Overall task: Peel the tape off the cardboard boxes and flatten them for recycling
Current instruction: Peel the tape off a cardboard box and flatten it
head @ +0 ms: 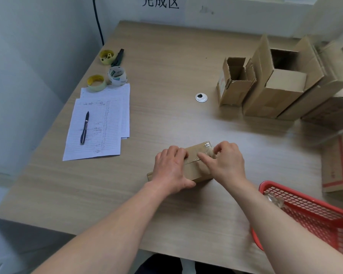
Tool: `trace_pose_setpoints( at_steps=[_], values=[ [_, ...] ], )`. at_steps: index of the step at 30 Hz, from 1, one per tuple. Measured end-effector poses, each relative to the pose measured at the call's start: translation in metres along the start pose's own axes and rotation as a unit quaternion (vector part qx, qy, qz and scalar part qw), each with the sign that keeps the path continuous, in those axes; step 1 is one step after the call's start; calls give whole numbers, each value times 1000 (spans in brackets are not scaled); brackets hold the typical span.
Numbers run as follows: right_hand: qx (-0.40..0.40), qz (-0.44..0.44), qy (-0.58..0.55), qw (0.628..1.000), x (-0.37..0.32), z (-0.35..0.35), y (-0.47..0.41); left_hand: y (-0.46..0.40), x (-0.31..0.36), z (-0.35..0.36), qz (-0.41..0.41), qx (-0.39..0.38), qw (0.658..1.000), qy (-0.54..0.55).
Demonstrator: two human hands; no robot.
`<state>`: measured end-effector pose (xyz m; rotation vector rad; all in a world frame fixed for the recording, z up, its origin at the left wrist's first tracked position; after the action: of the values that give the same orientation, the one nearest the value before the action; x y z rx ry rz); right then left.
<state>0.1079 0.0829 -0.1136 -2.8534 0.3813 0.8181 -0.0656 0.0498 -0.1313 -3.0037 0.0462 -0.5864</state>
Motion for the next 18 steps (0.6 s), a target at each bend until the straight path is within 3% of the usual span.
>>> trace_pose_setpoints(
  at_steps=[4, 8, 10, 12, 15, 18],
  values=[
    [32, -22, -27, 999, 7, -4, -6, 1, -2, -1, -1, 1, 1000, 10],
    [56, 197, -209, 956, 53, 1, 2, 2, -1, -2, 10, -8, 1000, 11],
    [57, 234, -241, 940, 56, 7, 8, 2, -1, -2, 13, -7, 1000, 8],
    [45, 220, -230, 947, 48, 5, 6, 2, 0, -1, 12, -8, 1000, 6],
    [20, 122, -106, 987, 28, 1, 1, 2, 1, -1, 11, -7, 1000, 2],
    [36, 61, -36, 997, 23, 2, -3, 3, 1, -1, 10, -8, 1000, 2]
  ],
)
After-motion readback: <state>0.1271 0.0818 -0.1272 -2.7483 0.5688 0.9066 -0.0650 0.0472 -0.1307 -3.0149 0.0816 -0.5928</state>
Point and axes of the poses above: each hand's wrist, its own y-axis away from the middle knuckle, its own z-axis out of the palm, x = y × z, the point moved 9 cm from there along -y, towards the middle knuckle, and after that the axes turned 14 degrees about x, right-handed, at the moved point
